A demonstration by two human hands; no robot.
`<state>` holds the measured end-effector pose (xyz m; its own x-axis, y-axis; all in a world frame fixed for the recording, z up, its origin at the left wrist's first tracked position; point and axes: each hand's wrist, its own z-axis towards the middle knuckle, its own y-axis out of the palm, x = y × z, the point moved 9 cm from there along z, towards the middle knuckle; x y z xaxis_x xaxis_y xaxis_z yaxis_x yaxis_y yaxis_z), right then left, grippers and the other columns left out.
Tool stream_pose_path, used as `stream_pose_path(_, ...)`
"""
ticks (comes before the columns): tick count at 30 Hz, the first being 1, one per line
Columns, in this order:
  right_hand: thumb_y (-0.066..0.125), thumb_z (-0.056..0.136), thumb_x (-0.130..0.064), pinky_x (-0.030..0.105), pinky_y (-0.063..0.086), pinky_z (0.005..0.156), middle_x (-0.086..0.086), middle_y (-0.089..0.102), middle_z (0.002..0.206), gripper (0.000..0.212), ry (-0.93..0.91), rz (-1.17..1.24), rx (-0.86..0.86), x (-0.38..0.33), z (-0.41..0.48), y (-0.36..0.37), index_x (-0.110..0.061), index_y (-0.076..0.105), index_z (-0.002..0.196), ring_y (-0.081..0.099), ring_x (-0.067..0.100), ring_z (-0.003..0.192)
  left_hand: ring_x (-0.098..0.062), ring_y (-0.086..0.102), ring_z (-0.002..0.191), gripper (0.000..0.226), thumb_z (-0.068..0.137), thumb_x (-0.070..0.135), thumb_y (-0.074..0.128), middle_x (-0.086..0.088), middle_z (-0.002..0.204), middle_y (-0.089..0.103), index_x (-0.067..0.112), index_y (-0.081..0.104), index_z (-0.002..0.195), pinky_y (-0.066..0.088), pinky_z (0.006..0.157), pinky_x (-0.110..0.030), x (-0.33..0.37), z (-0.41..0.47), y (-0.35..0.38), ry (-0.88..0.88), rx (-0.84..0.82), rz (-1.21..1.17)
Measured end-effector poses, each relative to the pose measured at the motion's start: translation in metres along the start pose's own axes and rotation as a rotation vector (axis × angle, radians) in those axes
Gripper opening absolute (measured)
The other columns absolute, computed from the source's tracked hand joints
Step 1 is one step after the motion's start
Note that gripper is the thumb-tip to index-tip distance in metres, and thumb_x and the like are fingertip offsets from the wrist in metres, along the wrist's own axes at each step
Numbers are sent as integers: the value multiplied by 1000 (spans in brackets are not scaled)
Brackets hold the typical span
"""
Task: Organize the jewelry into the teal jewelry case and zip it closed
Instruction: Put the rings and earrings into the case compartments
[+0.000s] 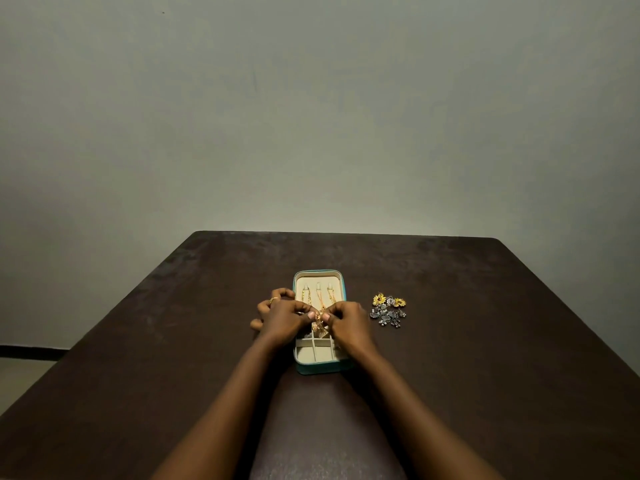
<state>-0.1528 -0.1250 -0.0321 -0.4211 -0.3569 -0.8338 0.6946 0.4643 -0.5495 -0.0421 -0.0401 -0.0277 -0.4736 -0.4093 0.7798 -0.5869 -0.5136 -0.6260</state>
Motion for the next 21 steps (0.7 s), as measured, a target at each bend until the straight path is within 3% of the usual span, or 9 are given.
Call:
stream_pose_path(4,62,86,-24,34,51,79,9,71,100,15,-25,-127,39,-2,-1,-2,-14,71,92,64,26,97,-23,18,125,12,82,35,69,10,130,34,29,74,90,24,101,-39,3,1,-2,-18,27,212)
stream_pose_path(8,64,85,-20,33,48,84,9,58,112,16,-86,-211,95,-8,1,-7,-10,72,94,56,24,103,-22,20,121,7,75,35,75,17,128,37,34,75,82,22,87,-33,10,-1,-8,-22,63,247)
stream_pose_path(11,61,86,-18,38,48,89,10,47,116,17,-77,-276,111,-8,5,-8,-5,69,93,53,25,103,-21,21,122,10,76,34,75,17,126,39,36,75,86,20,87,-33,11,0,-10,-25,87,230)
stream_pose_path(15,62,86,-20,40,49,88,10,46,115,18,-82,-303,90,-9,8,-5,-4,68,92,55,26,101,-20,24,121,5,77,33,74,15,115,41,33,75,82,29,99,-38,8,3,-9,-9,88,135)
stream_pose_path(18,60,87,-17,37,50,86,10,47,114,16,-106,-277,73,-11,10,-6,-5,69,91,55,24,100,-19,23,118,4,77,36,73,18,116,44,33,74,74,23,87,-32,7,2,-9,-31,72,149)
stream_pose_path(21,63,85,-13,33,51,83,10,50,112,13,-110,-229,41,-10,12,-6,-5,72,90,56,23,99,-20,21,119,10,76,40,73,20,119,43,31,76,80,19,86,-32,8,2,-7,-26,42,245)
